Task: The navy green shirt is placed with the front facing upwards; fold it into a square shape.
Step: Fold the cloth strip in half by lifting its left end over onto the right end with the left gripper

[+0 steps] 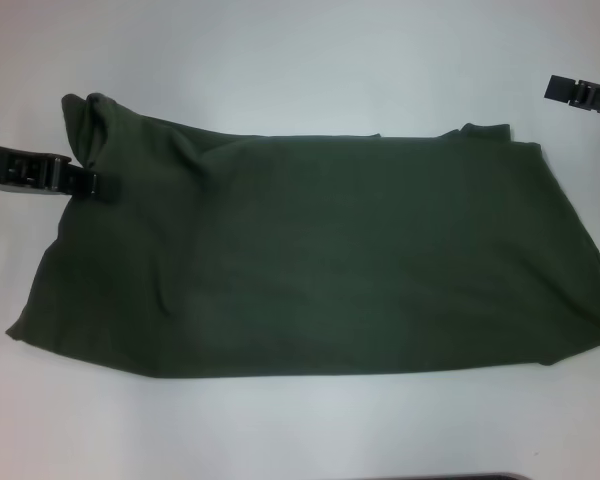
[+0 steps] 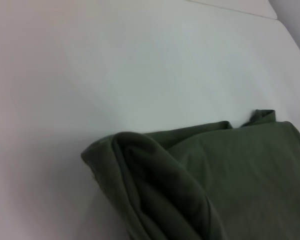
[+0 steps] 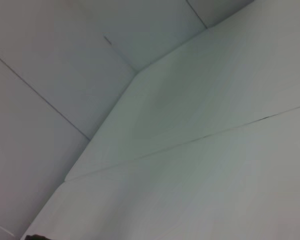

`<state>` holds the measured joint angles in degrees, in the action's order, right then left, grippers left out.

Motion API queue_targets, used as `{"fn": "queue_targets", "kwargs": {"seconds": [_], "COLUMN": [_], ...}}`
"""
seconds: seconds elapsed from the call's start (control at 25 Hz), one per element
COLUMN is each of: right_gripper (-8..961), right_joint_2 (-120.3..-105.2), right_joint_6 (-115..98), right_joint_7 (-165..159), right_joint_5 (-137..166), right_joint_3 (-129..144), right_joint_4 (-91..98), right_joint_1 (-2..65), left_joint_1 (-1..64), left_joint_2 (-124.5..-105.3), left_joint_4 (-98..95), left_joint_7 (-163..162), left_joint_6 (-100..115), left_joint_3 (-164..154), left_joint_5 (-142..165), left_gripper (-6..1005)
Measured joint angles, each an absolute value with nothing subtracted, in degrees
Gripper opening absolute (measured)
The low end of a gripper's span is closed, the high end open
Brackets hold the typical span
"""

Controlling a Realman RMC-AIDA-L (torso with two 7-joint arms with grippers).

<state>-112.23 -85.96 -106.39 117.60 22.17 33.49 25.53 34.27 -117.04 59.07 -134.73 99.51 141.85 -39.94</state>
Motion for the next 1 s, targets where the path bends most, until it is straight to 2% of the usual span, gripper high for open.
{"fn": "queue_targets", "kwargs": {"seconds": [0.24,0.56,0.84,1.0], "right_gripper": [923,923,923,923], "right_joint_2": [-112.23,-111.93,-110.97,-110.13], "right_joint_6": [-85.89,-85.91,-86.33,-86.42], "right_joint_7": [-106.46,-107.00,-107.97,-108.19], "right_joint_5": [117.60,117.66,117.69,117.69], "right_joint_3": [22.81,23.65,23.85,23.85], "right_joint_4": [33.53,33.92,34.05,34.10], "right_joint_1": [25.76,26.12,26.25,26.28], "left_joint_1": [35.67,37.09,40.10,40.56], "left_joint_2": [-117.52,-120.61,-123.42,-124.05], "left_joint_4": [61.08,68.31,70.08,70.46], "left_joint_7": [-137.20,-140.83,-144.05,-146.92], "left_joint_6": [103.00,108.82,111.02,110.91], "left_joint_3": [141.71,141.40,140.54,135.32], "left_joint_5": [-40.28,-40.49,-42.36,-47.31], "left_gripper": [87,87,87,88]}}
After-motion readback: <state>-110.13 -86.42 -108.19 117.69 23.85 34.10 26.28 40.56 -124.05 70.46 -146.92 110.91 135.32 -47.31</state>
